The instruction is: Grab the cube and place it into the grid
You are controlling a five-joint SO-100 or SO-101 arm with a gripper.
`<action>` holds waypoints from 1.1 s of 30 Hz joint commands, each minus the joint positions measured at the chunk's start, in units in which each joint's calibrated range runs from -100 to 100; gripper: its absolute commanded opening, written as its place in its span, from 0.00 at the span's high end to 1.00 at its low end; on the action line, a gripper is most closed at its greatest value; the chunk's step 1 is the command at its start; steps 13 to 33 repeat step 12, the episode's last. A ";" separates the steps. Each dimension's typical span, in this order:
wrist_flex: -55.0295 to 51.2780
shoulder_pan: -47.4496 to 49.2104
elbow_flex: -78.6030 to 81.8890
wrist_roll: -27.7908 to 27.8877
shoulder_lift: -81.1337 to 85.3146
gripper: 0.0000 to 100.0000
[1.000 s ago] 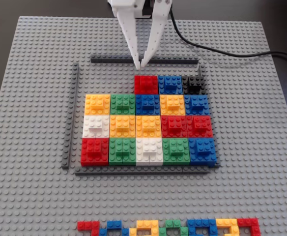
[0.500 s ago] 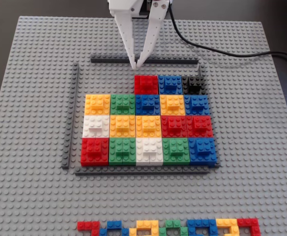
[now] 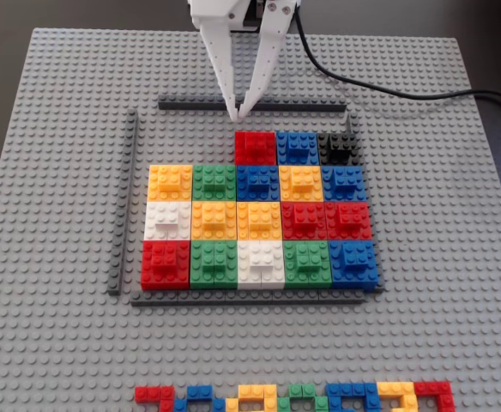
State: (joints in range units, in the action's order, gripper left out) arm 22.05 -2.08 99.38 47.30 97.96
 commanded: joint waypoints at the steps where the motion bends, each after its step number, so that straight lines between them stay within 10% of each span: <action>1: 0.81 1.97 0.53 -0.24 2.04 1.00; 33: 0.66 2.41 0.53 -0.15 2.04 1.00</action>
